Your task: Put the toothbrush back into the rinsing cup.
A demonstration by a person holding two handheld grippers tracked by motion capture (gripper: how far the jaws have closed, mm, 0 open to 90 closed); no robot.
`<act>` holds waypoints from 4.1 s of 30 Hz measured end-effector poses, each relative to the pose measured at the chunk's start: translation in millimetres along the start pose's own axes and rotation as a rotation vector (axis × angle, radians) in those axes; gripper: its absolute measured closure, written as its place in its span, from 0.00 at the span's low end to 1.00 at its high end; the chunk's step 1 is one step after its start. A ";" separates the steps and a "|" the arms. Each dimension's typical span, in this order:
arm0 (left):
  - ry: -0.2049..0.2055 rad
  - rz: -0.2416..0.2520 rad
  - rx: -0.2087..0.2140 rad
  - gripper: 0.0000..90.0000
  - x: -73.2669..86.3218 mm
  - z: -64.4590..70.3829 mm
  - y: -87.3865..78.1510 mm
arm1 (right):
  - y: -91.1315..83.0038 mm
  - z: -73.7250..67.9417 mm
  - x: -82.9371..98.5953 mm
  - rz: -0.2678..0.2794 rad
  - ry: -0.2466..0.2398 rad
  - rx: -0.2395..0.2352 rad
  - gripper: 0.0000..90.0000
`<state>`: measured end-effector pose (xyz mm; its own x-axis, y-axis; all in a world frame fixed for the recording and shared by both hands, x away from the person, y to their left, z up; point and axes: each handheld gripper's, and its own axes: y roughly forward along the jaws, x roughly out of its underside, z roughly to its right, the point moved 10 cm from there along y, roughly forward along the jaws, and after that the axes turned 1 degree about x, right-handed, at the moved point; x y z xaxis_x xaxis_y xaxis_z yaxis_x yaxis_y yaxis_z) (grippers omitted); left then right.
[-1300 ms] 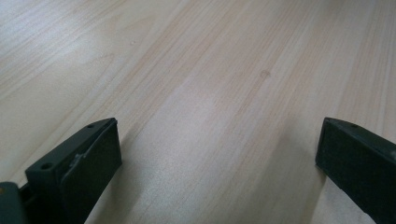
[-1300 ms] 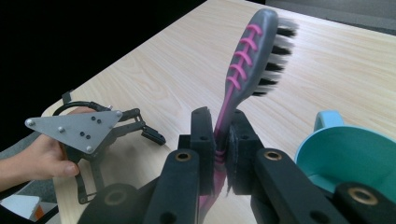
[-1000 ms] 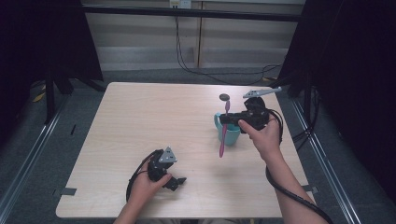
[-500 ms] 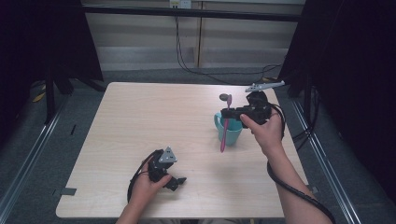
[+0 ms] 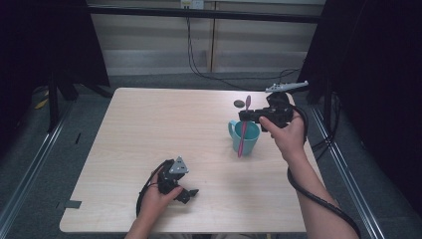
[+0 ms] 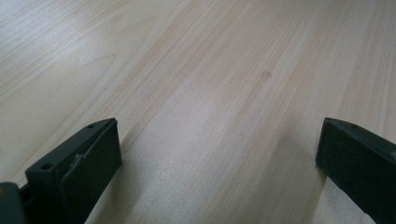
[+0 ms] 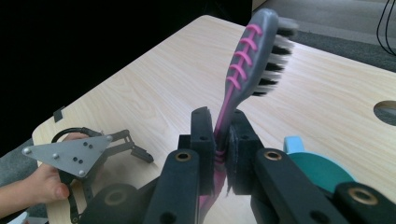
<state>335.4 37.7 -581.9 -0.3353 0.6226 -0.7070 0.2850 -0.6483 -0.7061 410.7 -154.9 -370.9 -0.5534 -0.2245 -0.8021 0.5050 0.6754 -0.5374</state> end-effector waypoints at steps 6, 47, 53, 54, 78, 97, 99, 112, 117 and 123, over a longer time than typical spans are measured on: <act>0.001 -0.004 0.002 0.00 0.2 0.0 -0.3 | -2.9 1.8 -7.8 0.014 -0.002 0.005 0.93; 0.002 -0.004 0.001 0.00 0.3 -0.3 -0.3 | -12.5 29.1 -37.0 0.066 0.025 0.064 0.93; 0.001 -0.004 0.002 0.00 0.3 -0.3 -0.3 | -10.1 34.7 -36.1 0.066 0.031 0.075 0.93; 0.001 -0.004 0.002 0.00 0.3 -0.2 -0.3 | -9.9 35.6 -35.9 0.065 0.031 0.079 0.93; -0.006 0.001 0.003 0.00 -0.2 0.3 0.1 | -1.0 65.5 -28.0 0.057 0.059 0.152 0.93; 0.000 -0.005 0.002 0.00 0.3 -0.2 -0.3 | 13.9 83.4 -23.6 0.047 0.067 0.196 0.93; -0.002 -0.007 0.002 0.00 0.6 0.0 -0.4 | 15.8 86.1 -22.5 0.041 0.065 0.204 0.93; -0.008 -0.002 0.001 0.00 0.2 0.3 -0.2 | 25.6 101.9 -12.3 0.036 0.083 0.242 0.92; -0.008 -0.002 0.001 0.00 0.2 0.3 -0.1 | 29.4 105.6 -5.5 0.029 0.093 0.243 0.92; -0.008 0.004 -0.001 0.00 -0.4 0.1 0.3 | 34.1 102.5 1.4 0.016 0.087 0.235 0.92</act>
<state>335.5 37.2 -581.9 -0.3410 0.6164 -0.7097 0.2875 -0.6505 -0.7030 495.0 -204.2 -417.0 -0.5941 -0.1466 -0.7910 0.6487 0.4941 -0.5788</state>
